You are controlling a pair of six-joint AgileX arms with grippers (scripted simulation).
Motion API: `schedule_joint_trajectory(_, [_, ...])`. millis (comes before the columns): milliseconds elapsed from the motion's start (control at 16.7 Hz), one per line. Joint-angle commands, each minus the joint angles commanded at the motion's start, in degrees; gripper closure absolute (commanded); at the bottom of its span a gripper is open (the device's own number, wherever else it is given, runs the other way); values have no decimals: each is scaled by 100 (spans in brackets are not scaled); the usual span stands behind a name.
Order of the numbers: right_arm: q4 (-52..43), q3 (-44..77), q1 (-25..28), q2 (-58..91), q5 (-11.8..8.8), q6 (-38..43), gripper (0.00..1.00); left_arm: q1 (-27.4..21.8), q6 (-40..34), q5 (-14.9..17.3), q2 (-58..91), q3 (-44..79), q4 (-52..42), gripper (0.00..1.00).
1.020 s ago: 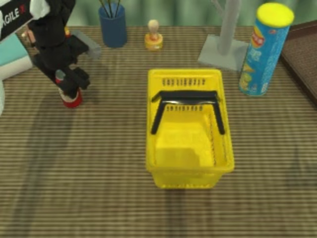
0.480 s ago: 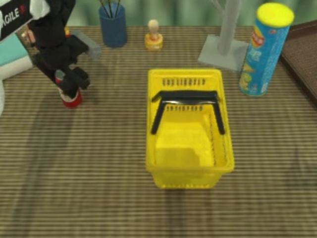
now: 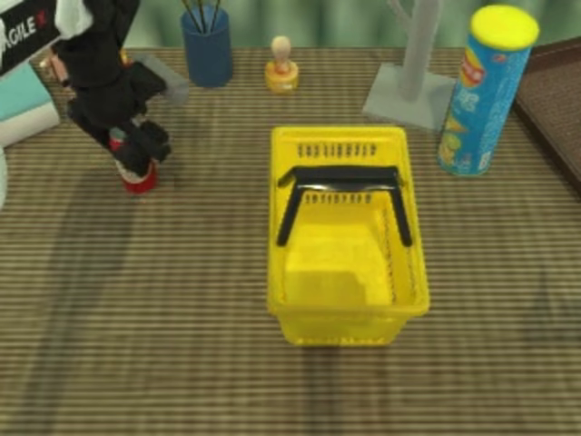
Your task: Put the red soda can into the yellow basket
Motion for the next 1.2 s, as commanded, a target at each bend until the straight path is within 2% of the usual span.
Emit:
schedule_joint_trajectory(180, [0,0,0,0,0,0,0,-78,-273,589,-113,-354,827,100])
schedule_joint_trajectory(360, [0,0,0,0,0,0,0,-185,-667,1430,-308,-862,2093,100])
schedule_joint_trajectory(960, [0,0,0,0,0,0,0,-613,-2420,4966,-1374,-3197,7898,100])
schedule_joint_trajectory(1200, [0,0,0,0,0,0,0,-752,-3034,6179,-1832,-4067,9810,100])
